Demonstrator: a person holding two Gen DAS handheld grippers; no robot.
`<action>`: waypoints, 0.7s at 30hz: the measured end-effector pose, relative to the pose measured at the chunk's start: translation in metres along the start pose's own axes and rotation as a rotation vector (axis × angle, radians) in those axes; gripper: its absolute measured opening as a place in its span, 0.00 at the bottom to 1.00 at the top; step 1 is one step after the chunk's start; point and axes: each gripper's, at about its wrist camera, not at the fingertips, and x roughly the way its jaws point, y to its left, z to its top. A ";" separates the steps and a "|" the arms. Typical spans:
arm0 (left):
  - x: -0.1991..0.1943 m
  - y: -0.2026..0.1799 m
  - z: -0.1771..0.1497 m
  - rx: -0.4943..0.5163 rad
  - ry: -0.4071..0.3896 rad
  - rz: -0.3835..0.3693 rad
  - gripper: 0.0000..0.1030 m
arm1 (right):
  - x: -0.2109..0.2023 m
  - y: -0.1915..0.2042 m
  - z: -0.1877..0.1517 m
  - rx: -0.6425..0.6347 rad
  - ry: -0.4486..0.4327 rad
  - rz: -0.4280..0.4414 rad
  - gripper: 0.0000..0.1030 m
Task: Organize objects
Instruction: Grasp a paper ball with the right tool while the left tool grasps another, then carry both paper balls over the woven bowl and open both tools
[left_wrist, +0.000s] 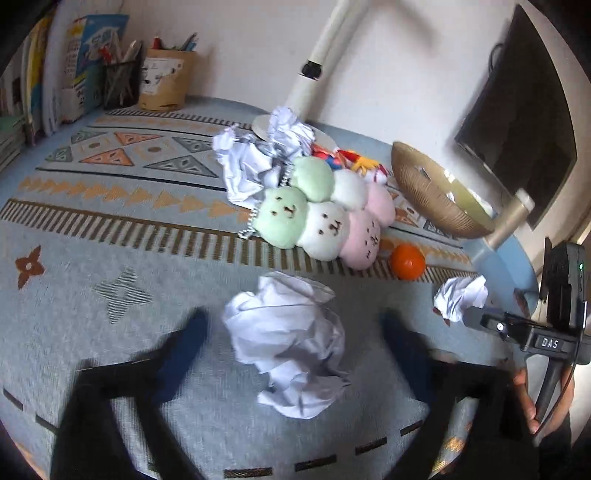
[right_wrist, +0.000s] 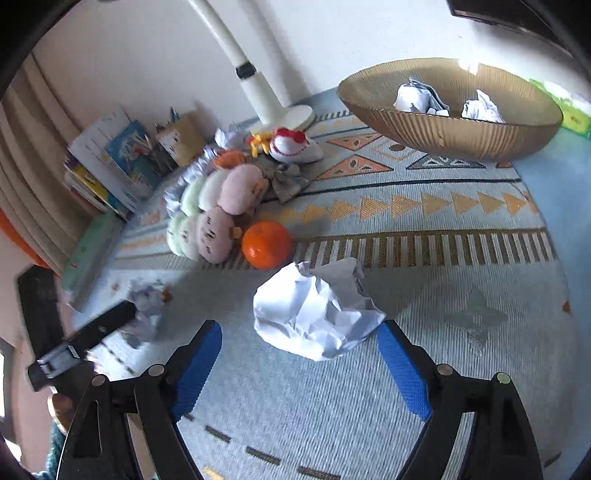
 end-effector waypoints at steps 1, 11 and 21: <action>0.004 -0.003 -0.001 0.013 0.020 0.004 0.56 | 0.001 0.002 0.000 -0.009 -0.007 -0.020 0.83; -0.013 -0.050 0.005 0.168 -0.049 -0.013 0.45 | -0.006 0.003 -0.004 -0.003 -0.073 0.003 0.39; 0.004 -0.135 0.086 0.300 -0.125 -0.124 0.45 | -0.097 -0.028 0.042 -0.010 -0.317 -0.120 0.39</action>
